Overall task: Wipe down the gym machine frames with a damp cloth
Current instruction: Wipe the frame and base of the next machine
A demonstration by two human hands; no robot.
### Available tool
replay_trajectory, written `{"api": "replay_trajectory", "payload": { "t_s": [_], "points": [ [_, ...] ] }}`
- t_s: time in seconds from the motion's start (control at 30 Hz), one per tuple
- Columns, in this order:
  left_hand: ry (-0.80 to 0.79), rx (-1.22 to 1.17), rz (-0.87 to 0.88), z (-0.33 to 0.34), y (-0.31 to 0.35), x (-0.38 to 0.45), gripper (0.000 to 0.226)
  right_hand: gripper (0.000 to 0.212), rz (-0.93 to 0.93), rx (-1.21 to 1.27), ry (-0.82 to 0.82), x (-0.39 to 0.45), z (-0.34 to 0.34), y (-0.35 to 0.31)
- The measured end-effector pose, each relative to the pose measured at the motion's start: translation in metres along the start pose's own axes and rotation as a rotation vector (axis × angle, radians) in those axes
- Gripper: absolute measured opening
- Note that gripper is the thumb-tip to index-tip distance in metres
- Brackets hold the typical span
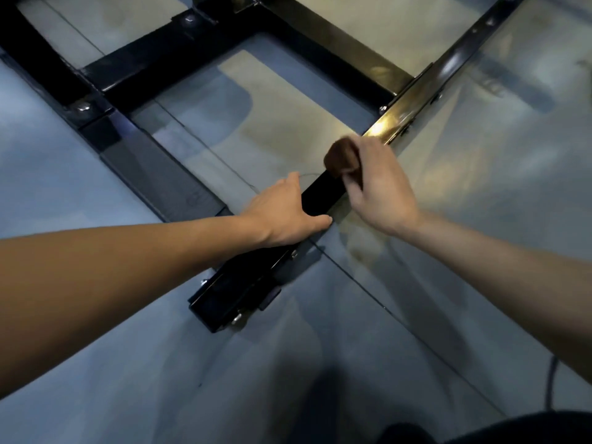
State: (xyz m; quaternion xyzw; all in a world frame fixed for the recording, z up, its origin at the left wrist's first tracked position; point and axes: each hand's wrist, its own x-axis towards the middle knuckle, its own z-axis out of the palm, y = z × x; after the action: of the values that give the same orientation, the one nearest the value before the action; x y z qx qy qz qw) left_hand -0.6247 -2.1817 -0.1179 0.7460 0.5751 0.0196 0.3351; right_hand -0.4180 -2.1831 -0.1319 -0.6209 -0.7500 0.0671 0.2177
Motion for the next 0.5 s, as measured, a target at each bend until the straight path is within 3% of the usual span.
{"api": "replay_trajectory", "payload": {
  "t_s": [0.07, 0.2, 0.27, 0.37, 0.43, 0.5],
  "points": [
    [0.021, 0.019, 0.009, 0.0, 0.01, 0.013, 0.097, 0.057, 0.005, -0.029, 0.001, -0.001, -0.005, 0.021],
    [-0.003, 0.083, -0.019, 0.009, 0.038, 0.044, 0.094, 0.057, 0.329, 0.004, 0.161, 0.049, -0.014, 0.06],
    [0.004, 0.059, -0.08, 0.019, 0.051, 0.06, 0.079, 0.058, 0.255, 0.029, 0.107, 0.053, -0.013, 0.055],
    [0.113, 0.099, -0.144, 0.033, 0.062, 0.065, 0.057, 0.06, -0.022, 0.061, -0.056, 0.025, -0.019, 0.05],
    [0.171, 0.155, -0.149, 0.036, 0.063, 0.06, 0.054, 0.06, -0.025, 0.061, -0.085, 0.017, -0.026, 0.063],
    [0.173, 0.168, -0.149, 0.037, 0.061, 0.062, 0.055, 0.06, 0.094, 0.042, -0.017, 0.034, -0.029, 0.078]
  ]
}}
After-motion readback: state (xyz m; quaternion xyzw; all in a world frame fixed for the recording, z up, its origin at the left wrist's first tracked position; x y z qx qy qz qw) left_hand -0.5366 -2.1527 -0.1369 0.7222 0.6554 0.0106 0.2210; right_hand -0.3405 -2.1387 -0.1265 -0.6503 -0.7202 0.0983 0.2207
